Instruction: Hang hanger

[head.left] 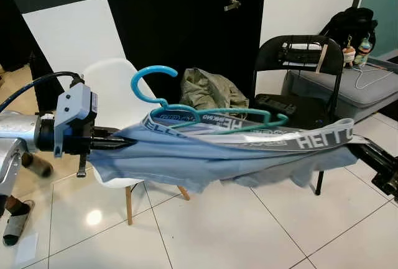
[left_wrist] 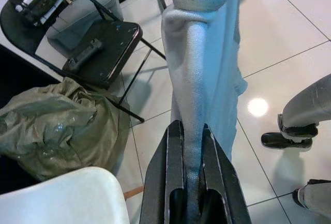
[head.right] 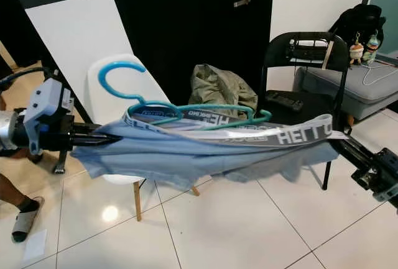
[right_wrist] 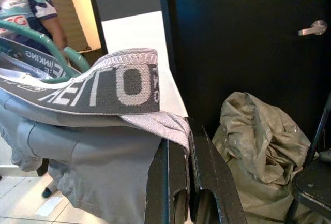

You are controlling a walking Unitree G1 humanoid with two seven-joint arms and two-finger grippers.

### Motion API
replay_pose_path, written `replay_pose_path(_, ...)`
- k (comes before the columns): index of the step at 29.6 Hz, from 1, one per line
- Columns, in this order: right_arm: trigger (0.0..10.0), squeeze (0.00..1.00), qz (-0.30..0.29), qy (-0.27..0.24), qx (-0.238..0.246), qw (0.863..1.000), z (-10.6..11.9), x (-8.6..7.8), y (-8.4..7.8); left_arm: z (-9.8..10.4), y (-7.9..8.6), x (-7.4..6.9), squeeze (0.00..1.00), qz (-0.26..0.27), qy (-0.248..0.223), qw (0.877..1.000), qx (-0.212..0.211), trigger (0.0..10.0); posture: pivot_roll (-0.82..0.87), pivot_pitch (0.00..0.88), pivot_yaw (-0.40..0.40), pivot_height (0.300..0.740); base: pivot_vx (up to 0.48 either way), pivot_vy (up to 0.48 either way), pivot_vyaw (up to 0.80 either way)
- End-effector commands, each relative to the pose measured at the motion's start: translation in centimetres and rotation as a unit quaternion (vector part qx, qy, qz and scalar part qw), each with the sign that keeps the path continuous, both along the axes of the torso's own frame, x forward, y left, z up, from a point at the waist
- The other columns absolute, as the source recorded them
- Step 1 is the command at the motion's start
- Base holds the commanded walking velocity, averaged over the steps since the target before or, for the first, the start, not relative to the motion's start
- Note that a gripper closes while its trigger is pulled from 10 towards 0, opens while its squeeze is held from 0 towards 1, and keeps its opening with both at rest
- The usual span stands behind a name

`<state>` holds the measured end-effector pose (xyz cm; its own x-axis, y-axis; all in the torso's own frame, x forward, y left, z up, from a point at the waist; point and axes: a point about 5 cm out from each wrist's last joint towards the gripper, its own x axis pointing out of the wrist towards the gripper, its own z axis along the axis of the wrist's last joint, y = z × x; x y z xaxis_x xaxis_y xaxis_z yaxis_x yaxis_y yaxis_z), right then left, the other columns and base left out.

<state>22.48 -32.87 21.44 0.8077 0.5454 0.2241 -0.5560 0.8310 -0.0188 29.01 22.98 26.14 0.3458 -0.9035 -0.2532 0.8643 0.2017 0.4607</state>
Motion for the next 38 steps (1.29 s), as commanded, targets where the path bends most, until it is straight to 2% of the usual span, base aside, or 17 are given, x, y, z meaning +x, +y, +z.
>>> replay_pose_path(1,0.0,0.00,-0.016,-0.012,-0.004,1.000,0.4,-0.1,-0.6,0.4,1.0,-0.5,0.00,0.007,0.005,1.000,0.002,0.0,0.00,0.000,0.089,0.740,0.000,0.000,0.00)
replay_pose_path(10,0.0,0.00,-0.020,-0.013,-0.005,1.000,0.4,0.0,-0.8,0.3,0.9,-1.1,0.00,-0.016,0.023,1.000,-0.001,0.0,0.00,0.000,0.091,0.740,0.000,0.000,0.00)
replay_pose_path(14,0.0,0.00,-0.011,-0.026,-0.015,0.999,1.1,0.1,-0.6,-0.5,0.8,-1.3,0.00,-0.016,0.039,0.999,0.019,0.0,-0.01,0.000,0.092,0.740,0.000,0.000,0.00)
replay_pose_path(17,0.0,0.00,0.017,-0.048,-0.031,0.998,2.5,-0.1,0.3,-1.4,0.5,-1.1,0.00,-0.005,0.039,0.999,0.034,0.0,-0.01,0.000,0.092,0.740,0.000,0.000,0.00)
replay_pose_path(23,0.0,0.00,0.041,-0.067,-0.050,0.996,3.8,0.1,1.3,-1.6,0.2,-1.1,0.00,-0.007,0.044,0.999,0.031,0.0,-0.02,0.000,0.091,0.740,0.000,0.000,0.00)
replay_pose_path(26,0.0,0.00,0.072,-0.084,-0.066,0.992,5.0,0.4,2.5,-1.7,0.0,-1.1,0.00,-0.006,0.045,0.998,0.032,0.0,-0.02,0.000,0.089,0.740,0.000,0.000,0.00)
replay_pose_path(31,0.0,0.00,0.089,-0.088,-0.077,0.989,5.5,0.4,3.2,-1.7,-0.1,-1.0,0.00,-0.003,0.041,0.999,0.028,0.0,-0.02,0.000,0.084,0.740,0.000,0.000,0.00)
replay_pose_path(38,0.0,0.00,0.086,-0.074,-0.085,0.990,5.1,0.2,3.1,-1.3,0.1,-1.0,0.00,0.009,0.032,0.999,0.024,0.0,-0.01,0.000,0.081,0.740,0.000,0.000,0.00)
